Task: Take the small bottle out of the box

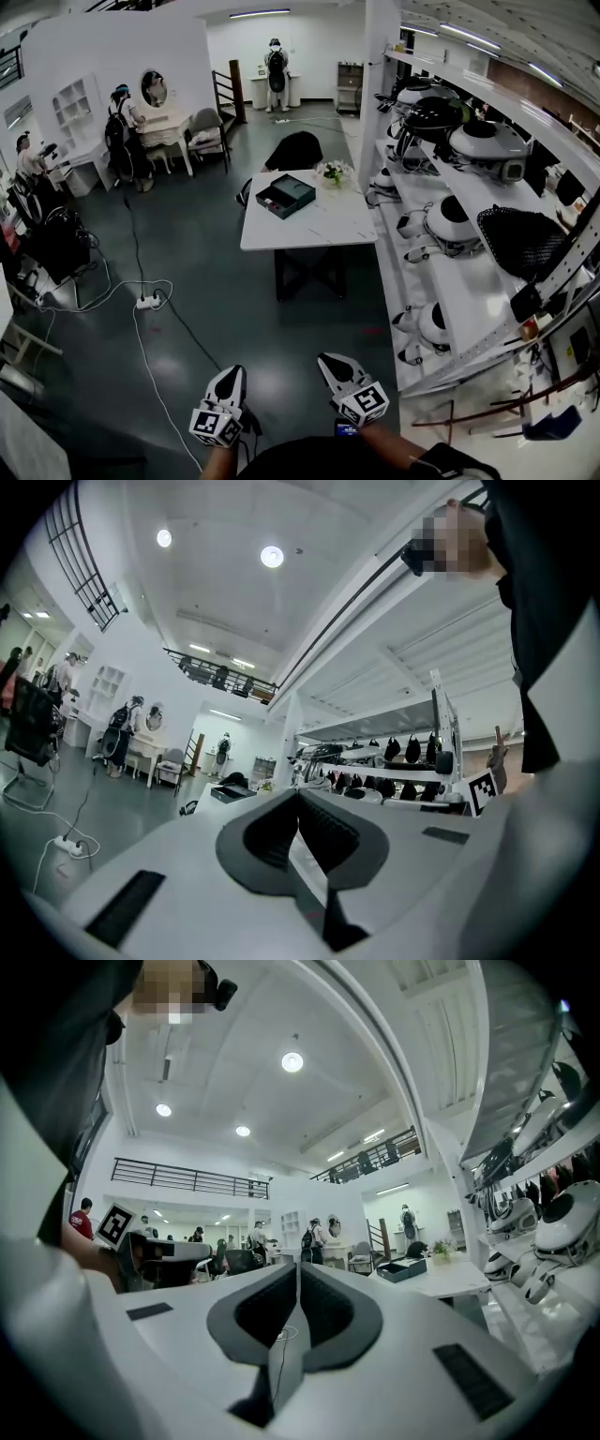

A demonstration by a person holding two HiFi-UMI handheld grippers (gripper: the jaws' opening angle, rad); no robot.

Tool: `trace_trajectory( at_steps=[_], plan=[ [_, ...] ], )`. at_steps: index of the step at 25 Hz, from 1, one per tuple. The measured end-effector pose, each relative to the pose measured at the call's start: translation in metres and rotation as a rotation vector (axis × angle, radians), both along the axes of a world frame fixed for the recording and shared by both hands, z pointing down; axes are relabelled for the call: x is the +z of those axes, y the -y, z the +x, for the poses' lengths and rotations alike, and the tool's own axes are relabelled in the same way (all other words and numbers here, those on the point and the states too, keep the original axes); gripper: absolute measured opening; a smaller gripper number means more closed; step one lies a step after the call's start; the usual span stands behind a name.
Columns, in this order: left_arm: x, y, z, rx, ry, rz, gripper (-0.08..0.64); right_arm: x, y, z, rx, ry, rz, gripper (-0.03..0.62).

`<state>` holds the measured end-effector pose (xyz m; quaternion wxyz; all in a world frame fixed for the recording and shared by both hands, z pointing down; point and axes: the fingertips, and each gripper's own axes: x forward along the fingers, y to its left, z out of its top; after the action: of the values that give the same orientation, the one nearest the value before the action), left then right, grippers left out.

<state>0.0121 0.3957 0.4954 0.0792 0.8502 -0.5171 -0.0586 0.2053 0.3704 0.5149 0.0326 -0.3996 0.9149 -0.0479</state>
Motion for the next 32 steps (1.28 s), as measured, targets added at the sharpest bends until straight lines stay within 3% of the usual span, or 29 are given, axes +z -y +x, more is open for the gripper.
trace_trajectory(
  at_steps=[8, 15, 22, 32],
  plan=[
    [0.017, -0.008, 0.021, -0.02, 0.0, -0.049, 0.016, 0.038, -0.004, 0.03, 0.017, 0.027, -0.111, 0.038],
    [0.033, 0.014, 0.0, -0.066, -0.023, -0.086, 0.017, 0.049, 0.02, 0.027, 0.028, 0.008, -0.126, 0.038],
    [0.033, 0.089, -0.038, -0.076, -0.045, -0.065, 0.017, 0.034, 0.094, -0.01, 0.018, -0.006, -0.086, 0.038],
    [0.011, 0.207, -0.107, -0.05, -0.044, -0.003, 0.016, -0.004, 0.22, -0.102, -0.01, -0.006, -0.019, 0.038]
  ],
)
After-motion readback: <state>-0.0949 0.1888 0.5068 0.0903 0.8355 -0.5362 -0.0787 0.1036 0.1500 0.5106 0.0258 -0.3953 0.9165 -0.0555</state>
